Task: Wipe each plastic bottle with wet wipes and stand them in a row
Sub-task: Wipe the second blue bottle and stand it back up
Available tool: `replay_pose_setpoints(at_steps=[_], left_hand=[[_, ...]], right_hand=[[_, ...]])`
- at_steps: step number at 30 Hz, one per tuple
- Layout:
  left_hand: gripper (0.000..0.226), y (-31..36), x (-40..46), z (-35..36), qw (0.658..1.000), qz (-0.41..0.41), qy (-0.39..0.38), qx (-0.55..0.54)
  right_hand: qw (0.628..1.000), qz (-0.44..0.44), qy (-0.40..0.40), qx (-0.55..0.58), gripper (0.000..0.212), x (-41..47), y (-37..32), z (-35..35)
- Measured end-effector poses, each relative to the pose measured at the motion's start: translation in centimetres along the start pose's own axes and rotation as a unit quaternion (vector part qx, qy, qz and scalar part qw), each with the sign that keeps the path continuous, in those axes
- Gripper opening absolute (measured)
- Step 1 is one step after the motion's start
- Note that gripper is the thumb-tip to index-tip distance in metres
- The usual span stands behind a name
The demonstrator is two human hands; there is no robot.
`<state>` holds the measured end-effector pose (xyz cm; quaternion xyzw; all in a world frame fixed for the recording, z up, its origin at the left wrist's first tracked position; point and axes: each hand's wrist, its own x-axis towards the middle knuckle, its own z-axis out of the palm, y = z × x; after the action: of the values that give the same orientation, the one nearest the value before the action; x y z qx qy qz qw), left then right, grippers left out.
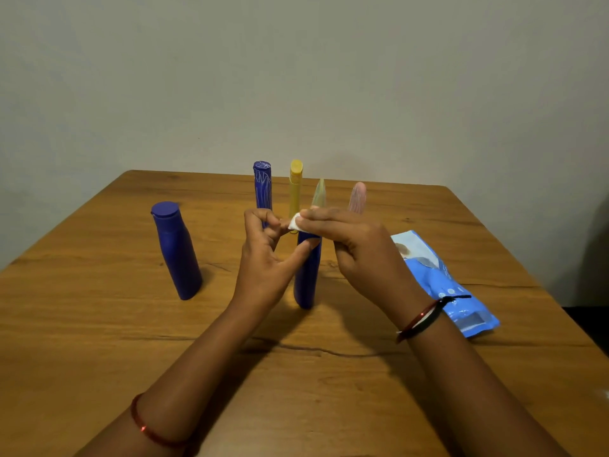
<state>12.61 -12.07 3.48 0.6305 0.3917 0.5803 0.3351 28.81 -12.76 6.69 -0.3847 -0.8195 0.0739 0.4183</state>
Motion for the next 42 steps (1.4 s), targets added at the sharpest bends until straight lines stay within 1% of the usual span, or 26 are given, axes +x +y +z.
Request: replay_pose_setpoints(at_steps=[6, 9, 12, 14, 17, 18, 22, 25, 27, 30, 32, 35, 38, 40, 42], left_hand=[[0.043, -0.2, 0.0, 0.2, 1.0, 0.001, -0.003, 0.0], [0.042, 0.0, -0.1, 0.2, 1.0, -0.008, 0.005, -0.005], [0.042, 0.1, -0.1, 0.3, 1.0, -0.013, 0.007, -0.006], [0.042, 0.0, -0.1, 0.3, 1.0, -0.012, 0.007, -0.01], [0.042, -0.2, 0.0, 0.2, 1.0, -0.013, 0.006, -0.013], [0.042, -0.2, -0.1, 0.2, 1.0, -0.012, 0.004, -0.015], [0.041, -0.1, -0.1, 0.2, 1.0, -0.012, 0.002, -0.026], [0.041, 0.0, -0.1, 0.3, 0.999, -0.014, 0.002, -0.03], [0.041, -0.1, -0.1, 0.2, 0.999, -0.014, 0.002, -0.03], [0.04, -0.3, -0.1, 0.1, 1.0, -0.014, 0.0, -0.028], [0.039, -0.3, -0.1, 0.1, 1.0, -0.012, 0.002, -0.026], [0.039, -0.3, -0.2, 0.2, 0.999, -0.015, 0.004, -0.027], [0.039, -0.2, -0.2, 0.2, 0.999, -0.018, 0.005, -0.028], [0.039, -0.2, -0.2, 0.2, 0.999, -0.017, 0.006, -0.026], [0.038, -0.2, -0.3, 0.2, 1.0, -0.017, 0.007, -0.026]], right_hand=[[0.999, -0.028, 0.039, 0.01, 0.046, -0.2, 1.5, -1.3], [0.997, -0.01, 0.082, -0.006, 0.046, -0.1, 2.6, -1.5], [0.99, 0.016, 0.137, 0.032, 0.052, 0.2, 2.5, -1.2], [0.99, 0.003, 0.131, 0.053, 0.051, 0.1, 2.0, -0.7], [0.996, -0.01, 0.08, 0.043, 0.047, -0.6, 1.8, 0.0], [0.996, -0.007, 0.074, 0.041, 0.047, -0.7, 2.0, 0.1], [0.993, 0.008, 0.114, 0.024, 0.05, -0.7, 3.3, -0.1], [0.983, 0.038, 0.157, 0.085, 0.052, -0.4, 3.1, -0.1], [0.984, 0.013, 0.154, 0.087, 0.052, -0.3, 2.5, 0.2], [0.99, -0.026, 0.131, 0.044, 0.048, -0.7, 2.2, 0.4], [0.99, -0.038, 0.137, 0.016, 0.045, -0.8, 2.5, 0.3], [0.988, -0.028, 0.151, -0.008, 0.046, -0.8, 2.6, 0.5], [0.98, 0.016, 0.198, 0.024, 0.043, -0.9, 2.1, 0.8], [0.977, 0.005, 0.209, 0.033, 0.042, -1.0, 1.6, 0.8], [0.979, -0.013, 0.201, 0.021, 0.043, -1.2, 1.3, 1.0]])
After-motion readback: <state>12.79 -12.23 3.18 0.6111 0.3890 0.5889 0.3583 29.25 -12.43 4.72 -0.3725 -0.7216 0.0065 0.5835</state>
